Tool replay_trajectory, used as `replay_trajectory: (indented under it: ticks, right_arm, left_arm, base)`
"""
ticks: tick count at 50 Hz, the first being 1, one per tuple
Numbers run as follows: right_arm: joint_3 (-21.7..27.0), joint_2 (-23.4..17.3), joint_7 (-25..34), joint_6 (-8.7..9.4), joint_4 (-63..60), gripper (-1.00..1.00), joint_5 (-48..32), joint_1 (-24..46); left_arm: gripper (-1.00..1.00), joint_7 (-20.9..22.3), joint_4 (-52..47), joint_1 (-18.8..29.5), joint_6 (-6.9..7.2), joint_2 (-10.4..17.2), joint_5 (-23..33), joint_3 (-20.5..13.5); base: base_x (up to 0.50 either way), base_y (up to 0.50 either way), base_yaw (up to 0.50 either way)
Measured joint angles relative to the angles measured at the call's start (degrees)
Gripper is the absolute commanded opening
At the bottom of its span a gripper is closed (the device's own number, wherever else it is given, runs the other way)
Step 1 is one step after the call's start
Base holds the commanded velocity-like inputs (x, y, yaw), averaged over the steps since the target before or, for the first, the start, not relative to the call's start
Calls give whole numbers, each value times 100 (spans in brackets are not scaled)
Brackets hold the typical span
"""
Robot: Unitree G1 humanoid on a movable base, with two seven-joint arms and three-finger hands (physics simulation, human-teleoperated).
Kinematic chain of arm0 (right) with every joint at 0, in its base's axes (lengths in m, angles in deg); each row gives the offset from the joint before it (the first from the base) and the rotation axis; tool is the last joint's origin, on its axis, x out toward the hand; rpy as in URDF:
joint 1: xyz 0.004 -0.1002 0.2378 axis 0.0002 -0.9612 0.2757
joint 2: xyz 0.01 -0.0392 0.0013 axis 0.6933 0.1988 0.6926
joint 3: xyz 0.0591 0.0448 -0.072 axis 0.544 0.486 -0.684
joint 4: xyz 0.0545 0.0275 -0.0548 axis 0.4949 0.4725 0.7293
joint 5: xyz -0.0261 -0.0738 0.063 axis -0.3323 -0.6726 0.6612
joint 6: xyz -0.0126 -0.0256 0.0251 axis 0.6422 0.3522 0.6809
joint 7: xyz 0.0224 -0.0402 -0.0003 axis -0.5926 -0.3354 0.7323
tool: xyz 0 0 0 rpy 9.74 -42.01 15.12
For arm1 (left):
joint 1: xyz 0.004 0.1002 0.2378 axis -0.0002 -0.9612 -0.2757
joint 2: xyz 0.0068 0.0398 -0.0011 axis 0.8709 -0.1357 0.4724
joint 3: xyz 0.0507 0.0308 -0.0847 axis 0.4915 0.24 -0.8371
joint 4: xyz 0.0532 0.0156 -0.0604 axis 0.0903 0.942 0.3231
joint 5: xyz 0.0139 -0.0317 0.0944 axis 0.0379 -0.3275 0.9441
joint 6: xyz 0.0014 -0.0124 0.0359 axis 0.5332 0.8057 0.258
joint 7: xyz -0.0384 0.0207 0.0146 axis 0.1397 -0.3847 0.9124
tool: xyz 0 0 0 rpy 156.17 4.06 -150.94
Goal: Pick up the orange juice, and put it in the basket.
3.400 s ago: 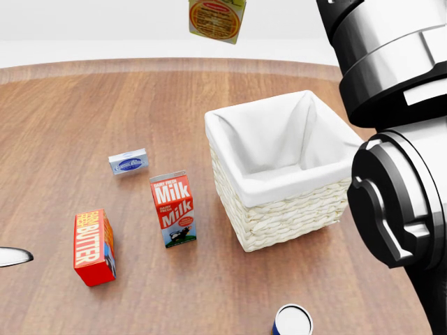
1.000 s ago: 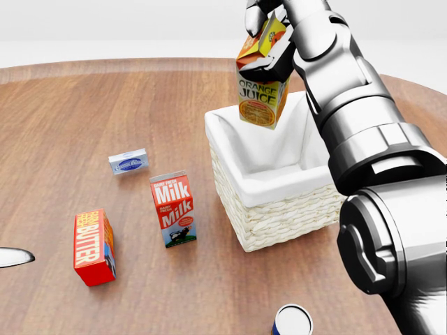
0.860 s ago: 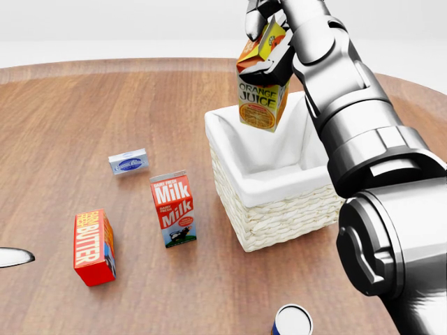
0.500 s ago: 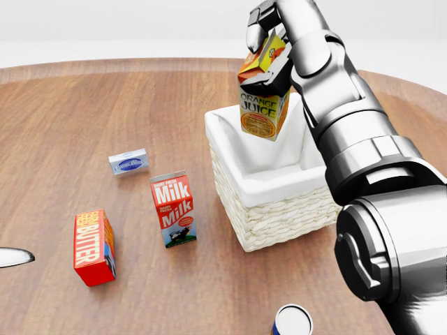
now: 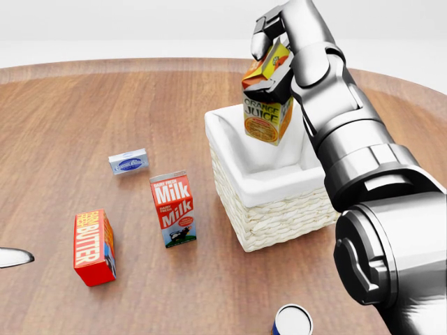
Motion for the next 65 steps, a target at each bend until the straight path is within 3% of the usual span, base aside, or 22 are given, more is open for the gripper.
replay_trajectory:
  ticks: [47, 65]
  right_arm:
    - [39, 122, -312, -5, 17, -100, -57, -279]
    - [48, 197, -359, -122, 21, -100, -81, -399]
  left_arm:
    - [100, 35, -64, -9, 0, -9, 6, -26]
    - [100, 15, -3, 1, 0, 0, 4, 1]
  base:
    - [0, 0, 0]
    - [0, 0, 0]
